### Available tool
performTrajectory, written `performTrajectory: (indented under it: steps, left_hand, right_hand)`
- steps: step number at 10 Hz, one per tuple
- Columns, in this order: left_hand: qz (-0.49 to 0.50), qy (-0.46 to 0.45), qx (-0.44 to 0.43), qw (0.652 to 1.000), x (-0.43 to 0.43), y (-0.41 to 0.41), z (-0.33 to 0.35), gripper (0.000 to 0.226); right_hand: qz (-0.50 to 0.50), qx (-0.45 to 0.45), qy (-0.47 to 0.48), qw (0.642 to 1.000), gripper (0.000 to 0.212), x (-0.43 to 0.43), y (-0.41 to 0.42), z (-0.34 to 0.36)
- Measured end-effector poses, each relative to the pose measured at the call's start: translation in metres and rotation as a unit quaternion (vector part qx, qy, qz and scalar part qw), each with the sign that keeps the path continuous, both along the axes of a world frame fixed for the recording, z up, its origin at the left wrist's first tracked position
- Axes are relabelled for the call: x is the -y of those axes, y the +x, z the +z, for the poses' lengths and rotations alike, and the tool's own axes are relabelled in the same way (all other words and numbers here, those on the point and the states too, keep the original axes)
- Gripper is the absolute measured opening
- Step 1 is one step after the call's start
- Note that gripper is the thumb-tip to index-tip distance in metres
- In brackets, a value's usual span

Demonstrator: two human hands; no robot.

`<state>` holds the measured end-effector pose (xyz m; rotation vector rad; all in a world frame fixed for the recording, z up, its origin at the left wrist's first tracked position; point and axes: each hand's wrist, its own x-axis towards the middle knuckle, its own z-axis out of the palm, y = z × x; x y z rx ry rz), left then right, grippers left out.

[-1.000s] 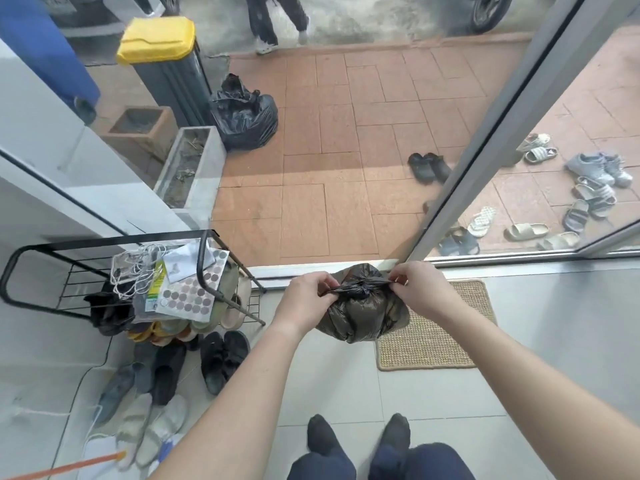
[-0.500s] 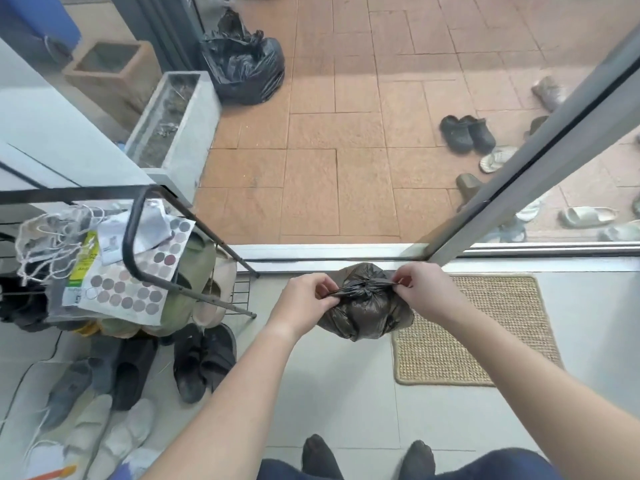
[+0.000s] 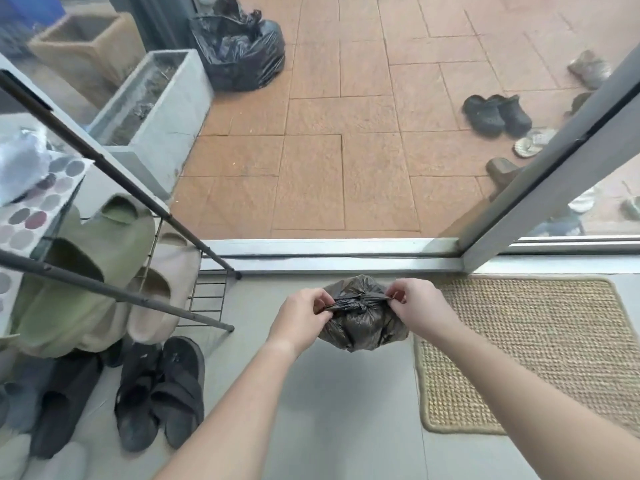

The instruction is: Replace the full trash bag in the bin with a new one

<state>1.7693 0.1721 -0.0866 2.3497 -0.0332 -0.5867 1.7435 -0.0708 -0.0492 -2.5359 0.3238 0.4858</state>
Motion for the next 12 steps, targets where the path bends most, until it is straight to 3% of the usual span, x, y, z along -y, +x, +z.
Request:
performTrajectory:
  steps: [4,8,10,11,12]
  left_hand:
    - [-0.007,0.019,0.046,0.999,0.006,0.001,-0.085,0.013]
    - [-0.029,0.050,0.026,0.998,0.018,-0.004,-0.101,0.014]
    - [-0.044,0.044,0.006,0.998,0.013,0.002,-0.076,0.031]
    - [-0.080,0.072,-0.060,0.992,-0.003,0.009,-0.046,0.039]
    - [-0.086,0.125,-0.130,0.980,-0.037,0.009,-0.015,0.032]
  right_hand:
    - [0.010,-0.003,0.003,1.000,0.014,0.009,0.001,-0.088]
    - [-0.010,-0.001,0.019,1.000,0.006,0.017,-0.007,-0.118]
    - [0.016,-0.021,0.049,0.998,0.035,0.023,-0.006,-0.098]
    - [0.051,-0.009,0.038,0.998,0.037,0.030,0.001,-0.067]
    - [0.077,-0.019,0.087,0.993,0.019,0.046,0.004,-0.018]
